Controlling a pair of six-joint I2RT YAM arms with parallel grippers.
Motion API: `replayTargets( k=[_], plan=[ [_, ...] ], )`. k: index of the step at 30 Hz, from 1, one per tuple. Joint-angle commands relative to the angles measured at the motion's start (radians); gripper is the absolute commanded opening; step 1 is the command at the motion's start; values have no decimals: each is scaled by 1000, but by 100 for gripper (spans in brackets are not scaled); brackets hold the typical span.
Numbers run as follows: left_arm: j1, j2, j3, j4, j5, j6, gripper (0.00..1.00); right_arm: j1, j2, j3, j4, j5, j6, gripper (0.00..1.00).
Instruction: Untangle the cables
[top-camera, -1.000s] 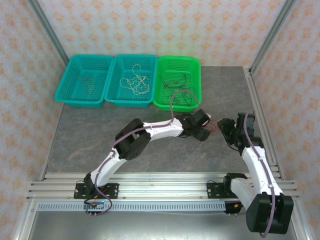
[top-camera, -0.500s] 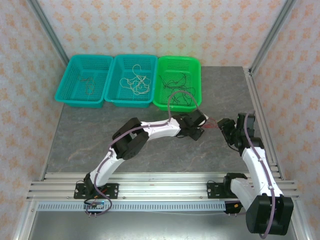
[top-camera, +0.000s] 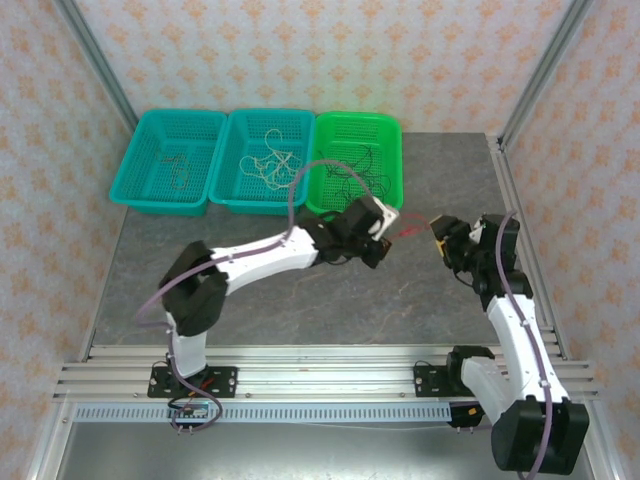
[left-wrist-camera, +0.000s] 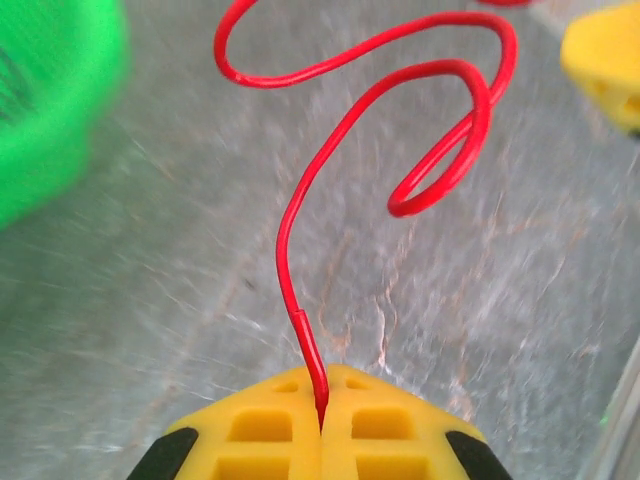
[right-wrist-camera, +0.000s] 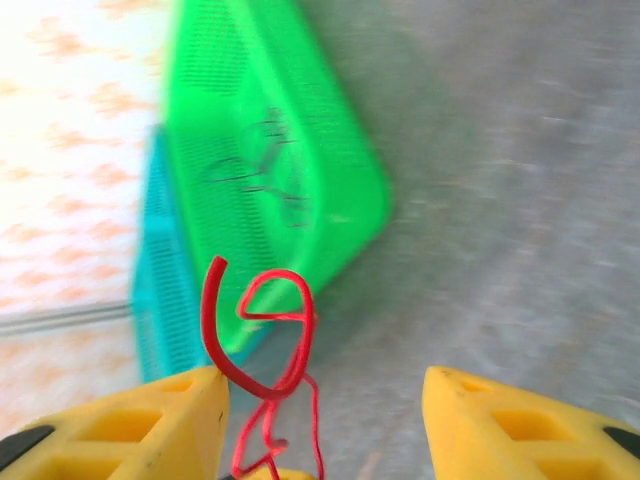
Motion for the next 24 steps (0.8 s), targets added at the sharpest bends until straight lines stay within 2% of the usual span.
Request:
replayTargets(
  k=[1,7,13,19,24],
  plan=[
    [85,-98,0,34,-7,-31,0,54,-36,74,173,-97,41,54],
    [294,-155,77,-50,-22,-12,0,264,50,208,155,7,-61,55],
    [607,-166,61,35,27,-108,0,427,203,320,147,69,-118,55],
    [868,-63,117,46,28,-151,0,486,272,328,162,99,-108,55],
    [987,95,240,-42,38,-157,0,503,266,306,154,129,-90,54]
  ],
)
